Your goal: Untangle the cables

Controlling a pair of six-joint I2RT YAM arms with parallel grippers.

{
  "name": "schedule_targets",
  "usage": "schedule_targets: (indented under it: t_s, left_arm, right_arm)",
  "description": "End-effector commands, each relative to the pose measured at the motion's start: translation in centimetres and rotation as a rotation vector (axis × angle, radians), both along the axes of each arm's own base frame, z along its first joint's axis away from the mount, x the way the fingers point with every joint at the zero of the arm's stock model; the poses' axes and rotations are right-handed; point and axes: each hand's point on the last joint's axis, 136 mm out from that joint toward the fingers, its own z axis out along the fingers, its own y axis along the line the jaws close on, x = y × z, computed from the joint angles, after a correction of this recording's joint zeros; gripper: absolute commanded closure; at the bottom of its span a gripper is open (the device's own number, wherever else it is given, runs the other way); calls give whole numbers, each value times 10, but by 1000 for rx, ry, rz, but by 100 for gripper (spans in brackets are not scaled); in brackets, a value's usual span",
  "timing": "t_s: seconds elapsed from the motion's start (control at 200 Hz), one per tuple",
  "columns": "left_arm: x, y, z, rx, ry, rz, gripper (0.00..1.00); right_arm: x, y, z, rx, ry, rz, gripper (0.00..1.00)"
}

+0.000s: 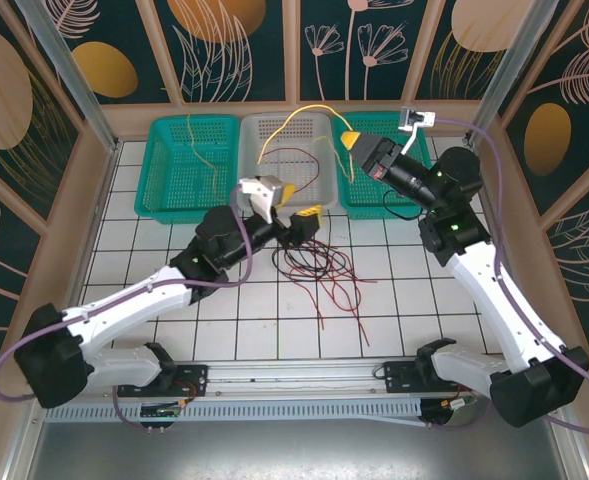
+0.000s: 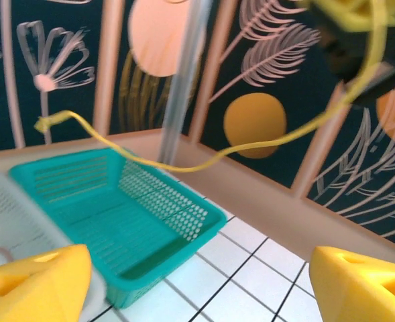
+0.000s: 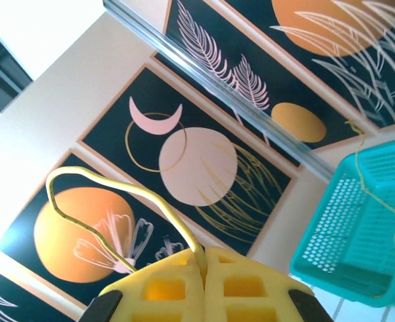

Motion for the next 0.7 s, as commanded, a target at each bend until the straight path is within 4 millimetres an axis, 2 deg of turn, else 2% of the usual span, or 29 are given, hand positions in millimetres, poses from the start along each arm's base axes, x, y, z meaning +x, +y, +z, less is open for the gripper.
schedule_targets:
  t_s: [0.0, 0.05, 0.07, 0.175, 0.345, 0.551, 0.696]
  left_arm:
    - [-7, -19, 41, -47, -172, -57, 13]
    - [-3, -25, 41, -43, -183, -60, 13]
    - [-2, -28, 53, -58, -203, -62, 13]
    - [3, -43, 60, -51, -222, -91, 13]
    - [19, -57, 58, -43, -203, -73, 22]
    - [29, -58, 56, -60, -184, -34, 46]
    - [30, -61, 51, -57, -171, -43, 72]
  right_arm:
    - [-12, 0, 22, 100, -51, 60, 100]
    - [-11, 0, 18, 104, -42, 63, 100]
    - [-10, 1, 17, 105, -38, 63, 100]
    - [-10, 0, 12, 119, -24, 68, 100]
    - [-11, 1, 5, 150, -9, 81, 100]
    - [-7, 3, -4, 186, 19, 102, 100]
    - [-5, 4, -3, 211, 16, 116, 100]
